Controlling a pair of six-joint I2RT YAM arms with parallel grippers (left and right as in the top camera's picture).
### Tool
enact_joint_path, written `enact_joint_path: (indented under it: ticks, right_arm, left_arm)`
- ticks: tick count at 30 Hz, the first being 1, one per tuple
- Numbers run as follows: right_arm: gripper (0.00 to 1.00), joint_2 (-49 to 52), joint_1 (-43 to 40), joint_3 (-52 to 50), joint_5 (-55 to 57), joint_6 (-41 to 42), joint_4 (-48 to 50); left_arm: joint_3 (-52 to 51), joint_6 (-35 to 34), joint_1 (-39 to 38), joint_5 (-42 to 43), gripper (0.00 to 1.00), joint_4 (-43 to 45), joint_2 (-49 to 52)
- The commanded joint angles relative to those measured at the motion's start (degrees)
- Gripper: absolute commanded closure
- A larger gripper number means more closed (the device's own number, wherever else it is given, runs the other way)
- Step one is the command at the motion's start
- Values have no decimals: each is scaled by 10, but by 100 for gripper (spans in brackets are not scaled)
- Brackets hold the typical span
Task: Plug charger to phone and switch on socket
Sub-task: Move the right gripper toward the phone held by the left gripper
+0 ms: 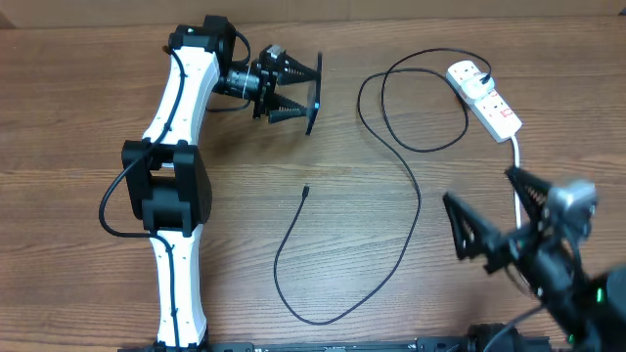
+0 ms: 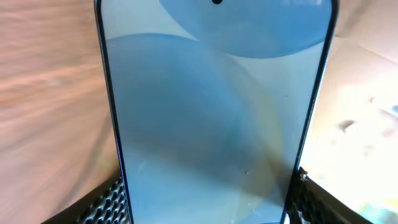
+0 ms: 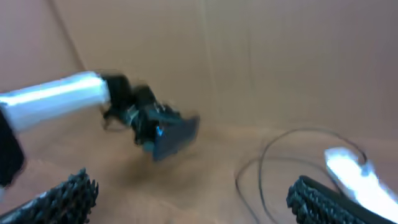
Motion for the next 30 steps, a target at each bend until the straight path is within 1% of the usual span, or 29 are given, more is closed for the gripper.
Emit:
enact_joint_path:
  ticks: [1,3,8,11,13,15,17,18,19,20,21,23,25,26,27,28,30]
  right_arm:
    - [0,103,2,74,19,-14,-71]
    - [0,150,2,95,-8,-14,-102]
    - [0,256,2,99,-226,-7,-120]
    - [0,305,2,99,-299,-7,-125]
    - [0,348,2,99,-317,-7,-129]
    - [0,378,2,99,-312,-7,-129]
    - [0,400,2,99,-302,15,-129]
    - [0,420,2,99,-301,48,-128]
    - [0,426,3,99,-303,60,-127]
    - [0,443,2,99,-303,89,-119]
    - [0,453,3,99,-303,98,-115]
    - [0,473,3,99,-303,134,-101]
    - [0,481,5,99,-303,164,-87]
    - [0,483,13,99,-302,191,-64]
    - [0,483,18,99,-299,205,-49]
    - [0,483,40,99,-268,256,-2]
    - [0,483,68,99,-207,310,33]
  left_arm:
    - [16,32,-2,-143,44,-8,-66]
    - [16,27,-2,-208,44,-10,-88]
    - [16,25,-15,-399,44,-28,-142]
    - [16,6,-40,-527,44,-46,-146]
    - [15,-7,-64,-600,44,-53,-146]
    - [15,-14,-90,-643,44,-50,-146]
    - [15,-21,-103,-645,44,-44,-146]
    - [16,-34,-109,-634,44,-41,-146]
    - [16,-40,-111,-624,44,-39,-146]
    - [16,-50,-111,-582,44,-33,-146]
    - [16,-50,-108,-543,44,-28,-146]
    - [16,-80,-92,-440,44,-18,-146]
    - [16,-96,-80,-376,44,-10,-146]
    - [16,-117,-71,-325,45,-3,-146]
    - [16,-129,-68,-309,45,0,-146]
    - [16,-165,-65,-279,44,3,-146]
    - [16,-199,-65,-242,43,7,-146]
